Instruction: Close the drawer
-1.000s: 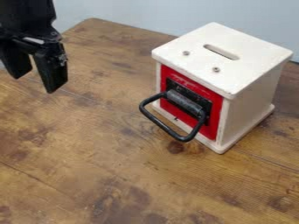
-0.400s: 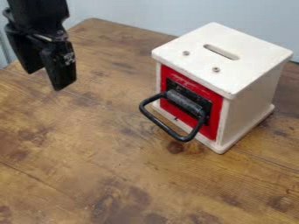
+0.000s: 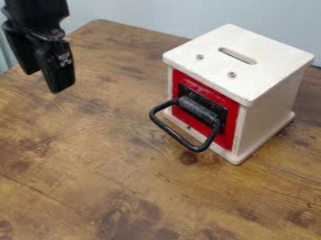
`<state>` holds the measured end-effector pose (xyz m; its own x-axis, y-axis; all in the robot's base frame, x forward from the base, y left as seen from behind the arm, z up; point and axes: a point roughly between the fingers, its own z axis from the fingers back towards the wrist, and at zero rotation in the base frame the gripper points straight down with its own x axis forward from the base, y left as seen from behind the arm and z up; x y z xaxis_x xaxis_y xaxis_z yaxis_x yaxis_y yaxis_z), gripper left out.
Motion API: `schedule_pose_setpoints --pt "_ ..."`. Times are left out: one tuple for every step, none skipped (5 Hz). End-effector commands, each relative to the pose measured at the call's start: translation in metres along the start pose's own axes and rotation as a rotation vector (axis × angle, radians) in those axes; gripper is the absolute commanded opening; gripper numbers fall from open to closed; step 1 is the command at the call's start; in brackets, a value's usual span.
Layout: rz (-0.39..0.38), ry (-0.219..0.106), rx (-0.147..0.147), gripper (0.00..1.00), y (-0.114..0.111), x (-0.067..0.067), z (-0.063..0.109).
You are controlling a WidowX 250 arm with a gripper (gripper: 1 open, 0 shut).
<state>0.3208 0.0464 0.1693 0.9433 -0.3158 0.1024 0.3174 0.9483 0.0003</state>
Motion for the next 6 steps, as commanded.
schedule_pose_setpoints --pt "-0.014 -0.047 0.021 1.0 -0.004 0.008 0.013" --pt "-0.032 -0.042 0.016 1.0 -0.012 0.011 0.008" --pt "-0.011 -0.03 0.008 1.0 0.0 0.013 0.002" --pt "0.041 -0.052 0.044 1.0 0.005 0.011 0.015" --pt "0.071 -0.074 0.058 1.0 0.007 0.008 0.028" --pt "0.099 -0.073 0.053 1.0 0.01 0.007 0.029"
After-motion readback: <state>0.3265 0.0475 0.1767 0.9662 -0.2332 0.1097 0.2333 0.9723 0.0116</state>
